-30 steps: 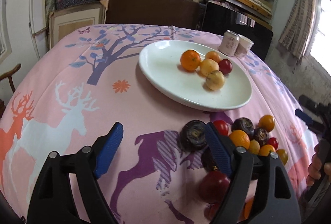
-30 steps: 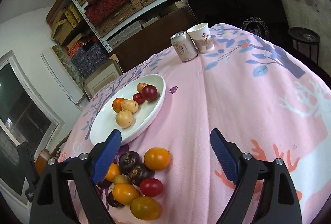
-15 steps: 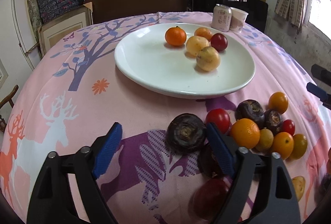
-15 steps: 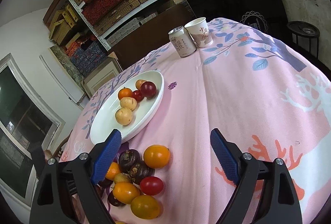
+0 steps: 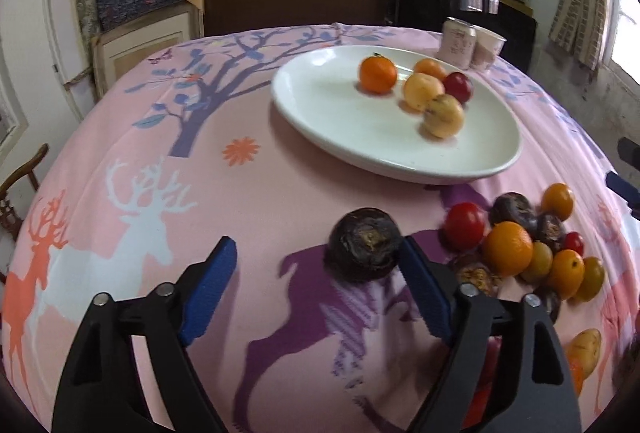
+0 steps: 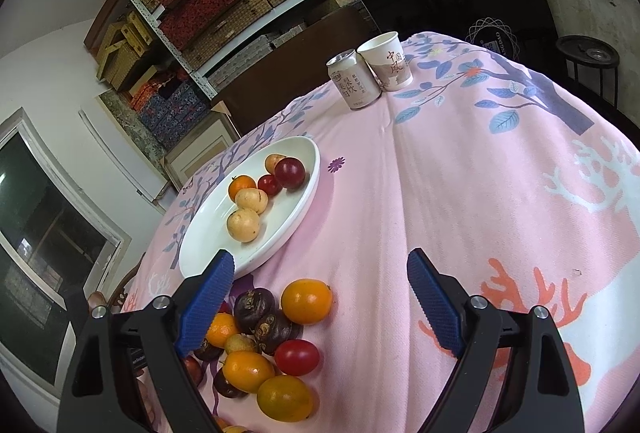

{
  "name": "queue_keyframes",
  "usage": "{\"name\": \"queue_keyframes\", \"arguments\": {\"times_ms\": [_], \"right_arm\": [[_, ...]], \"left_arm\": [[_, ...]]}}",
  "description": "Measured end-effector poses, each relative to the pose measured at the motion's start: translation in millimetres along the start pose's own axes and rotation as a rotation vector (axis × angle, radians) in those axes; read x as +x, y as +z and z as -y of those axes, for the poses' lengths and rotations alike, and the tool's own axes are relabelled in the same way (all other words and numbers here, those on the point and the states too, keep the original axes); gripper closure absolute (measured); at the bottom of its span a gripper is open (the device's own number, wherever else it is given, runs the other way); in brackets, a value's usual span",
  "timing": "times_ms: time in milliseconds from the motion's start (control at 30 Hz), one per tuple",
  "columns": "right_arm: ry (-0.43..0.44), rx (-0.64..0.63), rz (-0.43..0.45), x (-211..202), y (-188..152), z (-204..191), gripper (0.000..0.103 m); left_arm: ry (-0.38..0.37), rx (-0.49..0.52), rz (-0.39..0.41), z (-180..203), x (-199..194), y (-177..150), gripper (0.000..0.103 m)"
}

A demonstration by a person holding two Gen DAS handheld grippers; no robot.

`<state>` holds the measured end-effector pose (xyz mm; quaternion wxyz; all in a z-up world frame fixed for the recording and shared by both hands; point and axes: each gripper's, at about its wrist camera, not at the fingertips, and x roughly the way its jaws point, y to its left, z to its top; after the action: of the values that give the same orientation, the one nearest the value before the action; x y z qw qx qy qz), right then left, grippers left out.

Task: Organize fruits
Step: 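Grasp the dark purple plum with the left gripper while the right grasps an orange tomato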

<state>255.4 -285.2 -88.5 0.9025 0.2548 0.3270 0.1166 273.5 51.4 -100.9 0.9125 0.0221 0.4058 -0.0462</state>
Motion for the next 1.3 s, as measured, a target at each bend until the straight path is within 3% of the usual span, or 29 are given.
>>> {"name": "queue_keyframes", "arguments": {"times_ms": [200, 267, 467, 667, 767, 900, 1033, 1100, 1300], "right_arm": [[-0.012, -0.026, -0.011, 2.7, -1.8, -3.7, 0.014], [-0.025, -0.052, -0.027, 6.7, -3.9, -7.1, 0.014], [-0.048, -0.132, -0.107, 25.4, -12.0, -18.9, 0.015], [0.009, -0.099, -0.200, 43.6, -16.1, -19.6, 0.032], [0.009, -0.089, -0.212, 47.7, -15.9, -19.2, 0.037], [0.016, -0.079, -0.236, 57.0, -14.2, -20.3, 0.053], [-0.013, -0.108, -0.246, 62.1, -17.5, -23.8, 0.055], [-0.030, -0.123, -0.252, 64.7, -19.4, -24.6, 0.063], [-0.032, -0.137, -0.243, 64.5, -22.0, -23.9, 0.064]], "left_arm": [[-0.094, -0.030, -0.018, 4.1, 8.1, 2.5, 0.047], [-0.109, -0.024, -0.047, 8.3, 15.3, 2.6, 0.060], [-0.131, -0.019, -0.062, 12.5, 19.4, 3.3, 0.062], [-0.130, -0.018, -0.061, 12.6, 19.7, 3.5, 0.062], [-0.130, -0.019, -0.061, 12.4, 19.7, 3.7, 0.062], [-0.128, -0.024, -0.059, 12.0, 19.0, 3.8, 0.062], [-0.129, -0.026, -0.058, 12.1, 18.3, 3.5, 0.062], [-0.129, -0.028, -0.055, 11.4, 17.2, 3.1, 0.062], [-0.111, -0.034, -0.017, 8.5, 5.6, 1.2, 0.063]]}}
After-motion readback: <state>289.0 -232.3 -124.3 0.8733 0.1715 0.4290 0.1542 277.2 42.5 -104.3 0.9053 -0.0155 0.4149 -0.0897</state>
